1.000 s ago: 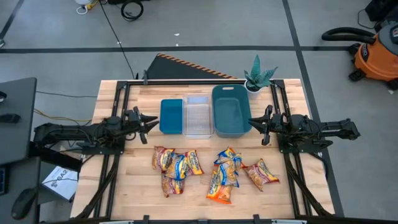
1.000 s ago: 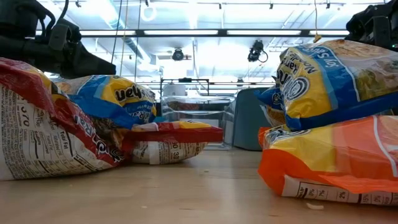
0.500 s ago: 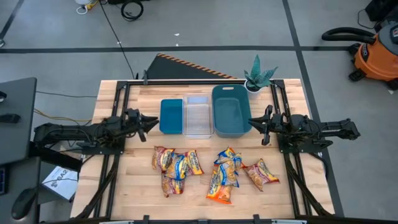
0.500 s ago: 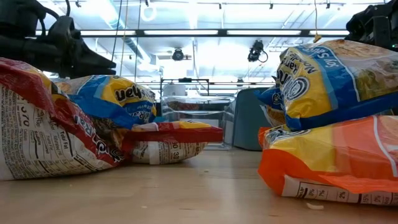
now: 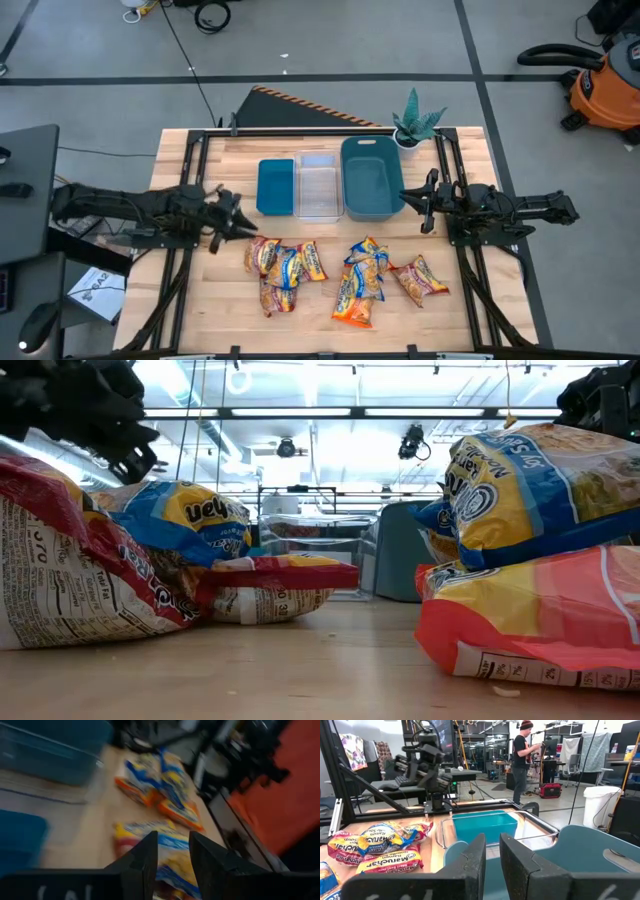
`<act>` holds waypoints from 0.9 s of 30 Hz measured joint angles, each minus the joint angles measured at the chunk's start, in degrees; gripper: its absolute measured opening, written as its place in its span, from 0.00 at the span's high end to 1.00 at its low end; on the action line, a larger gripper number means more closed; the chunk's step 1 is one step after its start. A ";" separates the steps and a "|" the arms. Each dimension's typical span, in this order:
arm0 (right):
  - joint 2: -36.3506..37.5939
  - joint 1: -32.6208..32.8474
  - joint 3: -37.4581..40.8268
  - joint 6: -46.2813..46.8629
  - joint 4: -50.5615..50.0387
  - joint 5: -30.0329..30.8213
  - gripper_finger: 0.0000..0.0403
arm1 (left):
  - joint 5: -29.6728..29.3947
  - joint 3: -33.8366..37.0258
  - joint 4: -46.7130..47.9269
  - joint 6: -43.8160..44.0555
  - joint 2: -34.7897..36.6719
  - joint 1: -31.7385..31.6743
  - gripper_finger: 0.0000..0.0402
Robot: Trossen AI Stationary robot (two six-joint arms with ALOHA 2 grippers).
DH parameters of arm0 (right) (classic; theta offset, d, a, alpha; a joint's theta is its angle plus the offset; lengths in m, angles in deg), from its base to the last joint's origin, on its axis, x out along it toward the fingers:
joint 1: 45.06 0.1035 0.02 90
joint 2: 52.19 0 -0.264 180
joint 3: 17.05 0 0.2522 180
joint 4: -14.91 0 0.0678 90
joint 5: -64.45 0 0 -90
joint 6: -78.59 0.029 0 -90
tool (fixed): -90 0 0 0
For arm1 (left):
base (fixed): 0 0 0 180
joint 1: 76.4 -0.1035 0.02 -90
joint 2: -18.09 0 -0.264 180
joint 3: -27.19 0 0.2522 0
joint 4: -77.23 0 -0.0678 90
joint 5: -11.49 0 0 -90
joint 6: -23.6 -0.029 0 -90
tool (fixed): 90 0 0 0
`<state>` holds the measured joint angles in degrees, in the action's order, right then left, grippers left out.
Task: Sort Maruchan noodles
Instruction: Put the left blue noodle into the transparent bin
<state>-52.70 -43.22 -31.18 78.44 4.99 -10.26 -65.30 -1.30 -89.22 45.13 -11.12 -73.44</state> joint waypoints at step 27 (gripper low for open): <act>0.00 0.00 0.00 -0.01 0.20 0.00 0.85 | -15.56 -20.12 5.97 -15.29 -44.70 15.23 0.50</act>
<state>-52.70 -43.21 -31.18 78.43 5.18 -10.26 -80.86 -21.42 -83.25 29.85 -55.81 -58.21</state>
